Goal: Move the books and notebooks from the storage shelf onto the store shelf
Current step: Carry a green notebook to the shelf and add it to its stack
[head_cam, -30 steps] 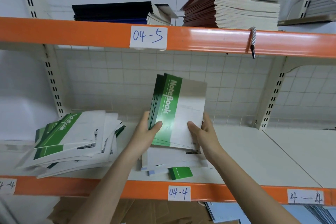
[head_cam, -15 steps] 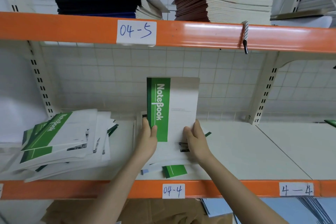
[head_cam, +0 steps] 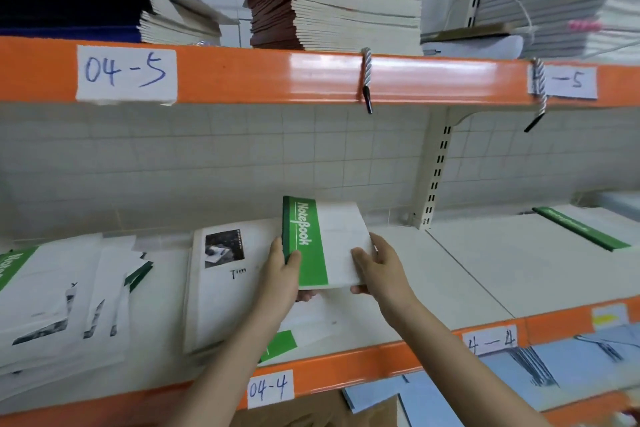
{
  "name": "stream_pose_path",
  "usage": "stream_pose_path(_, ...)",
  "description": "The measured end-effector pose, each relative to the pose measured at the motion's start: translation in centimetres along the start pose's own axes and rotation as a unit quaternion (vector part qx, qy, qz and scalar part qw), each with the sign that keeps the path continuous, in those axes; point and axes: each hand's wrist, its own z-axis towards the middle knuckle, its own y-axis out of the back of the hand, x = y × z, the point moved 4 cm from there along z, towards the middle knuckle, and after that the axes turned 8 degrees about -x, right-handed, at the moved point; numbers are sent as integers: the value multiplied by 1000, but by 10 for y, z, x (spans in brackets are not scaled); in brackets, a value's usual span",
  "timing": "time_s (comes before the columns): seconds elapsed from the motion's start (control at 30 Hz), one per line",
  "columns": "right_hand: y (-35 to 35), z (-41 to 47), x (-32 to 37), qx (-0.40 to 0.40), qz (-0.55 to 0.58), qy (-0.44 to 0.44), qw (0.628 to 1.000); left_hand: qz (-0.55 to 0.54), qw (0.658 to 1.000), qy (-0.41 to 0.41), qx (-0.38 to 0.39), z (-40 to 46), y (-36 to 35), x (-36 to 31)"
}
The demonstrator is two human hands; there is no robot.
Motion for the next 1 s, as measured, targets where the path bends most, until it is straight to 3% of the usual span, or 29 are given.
stream_pose_path(0.4, 124, 29, 0, -86, -25, -17, 996, -51, 995, 42, 68, -19, -131, -7)
stream_pose_path(1.0, 342, 71, -23, -138, -77, -29, 987, -56, 990, 19, 126, -78, -348, -1)
